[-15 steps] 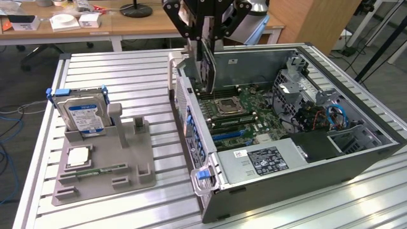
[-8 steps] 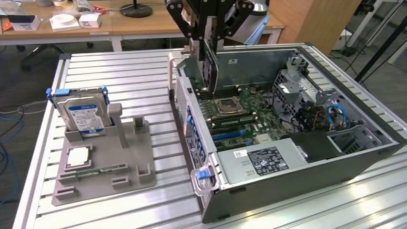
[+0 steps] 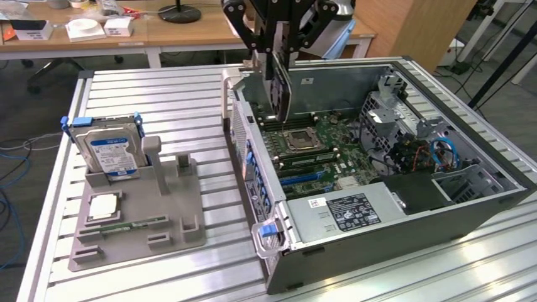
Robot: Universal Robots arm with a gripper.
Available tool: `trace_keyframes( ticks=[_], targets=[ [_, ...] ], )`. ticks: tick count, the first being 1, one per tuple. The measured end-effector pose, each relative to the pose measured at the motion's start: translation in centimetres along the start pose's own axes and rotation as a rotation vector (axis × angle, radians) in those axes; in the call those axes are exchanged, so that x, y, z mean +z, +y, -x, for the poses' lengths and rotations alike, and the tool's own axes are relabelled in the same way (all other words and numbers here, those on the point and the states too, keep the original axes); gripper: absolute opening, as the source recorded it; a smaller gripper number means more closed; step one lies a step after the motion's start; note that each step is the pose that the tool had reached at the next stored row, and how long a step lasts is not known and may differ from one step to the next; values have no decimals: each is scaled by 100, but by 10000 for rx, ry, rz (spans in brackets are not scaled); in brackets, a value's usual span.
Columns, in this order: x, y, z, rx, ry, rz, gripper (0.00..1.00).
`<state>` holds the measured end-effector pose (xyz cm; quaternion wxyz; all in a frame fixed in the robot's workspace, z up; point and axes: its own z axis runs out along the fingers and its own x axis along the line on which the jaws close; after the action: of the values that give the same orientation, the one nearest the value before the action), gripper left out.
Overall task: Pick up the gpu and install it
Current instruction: 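Pick up the gpu and move the gpu toward the slot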
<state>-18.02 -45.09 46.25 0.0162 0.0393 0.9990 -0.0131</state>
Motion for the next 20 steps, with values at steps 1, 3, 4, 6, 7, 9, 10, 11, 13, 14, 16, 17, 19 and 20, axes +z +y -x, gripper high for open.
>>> trace_keyframes(
  ticks=[1, 3, 4, 6, 7, 9, 10, 11, 13, 14, 16, 17, 19, 20],
  targets=[
    [1, 0, 5, 0, -1, 1, 26],
    [1, 1, 14, 0, 0, 0, 26],
    [1, 1, 18, 0, 0, 0, 26],
    [1, 2, 28, 0, 0, 0, 26],
    [1, 2, 32, 0, 0, 0, 26],
    [2, 3, 41, 0, 0, 1, 26],
    [2, 4, 45, 0, 0, 0, 26],
    [2, 4, 50, 0, 0, 0, 26],
    [2, 5, 59, 0, -1, 0, 26],
    [2, 5, 63, 0, 0, 1, 26],
    [3, 6, 72, 0, 0, 1, 26],
    [3, 6, 76, 0, 0, 0, 26],
    [2, 7, 85, 0, 0, 0, 26],
    [3, 7, 89, 0, 0, 0, 26]
  ],
)
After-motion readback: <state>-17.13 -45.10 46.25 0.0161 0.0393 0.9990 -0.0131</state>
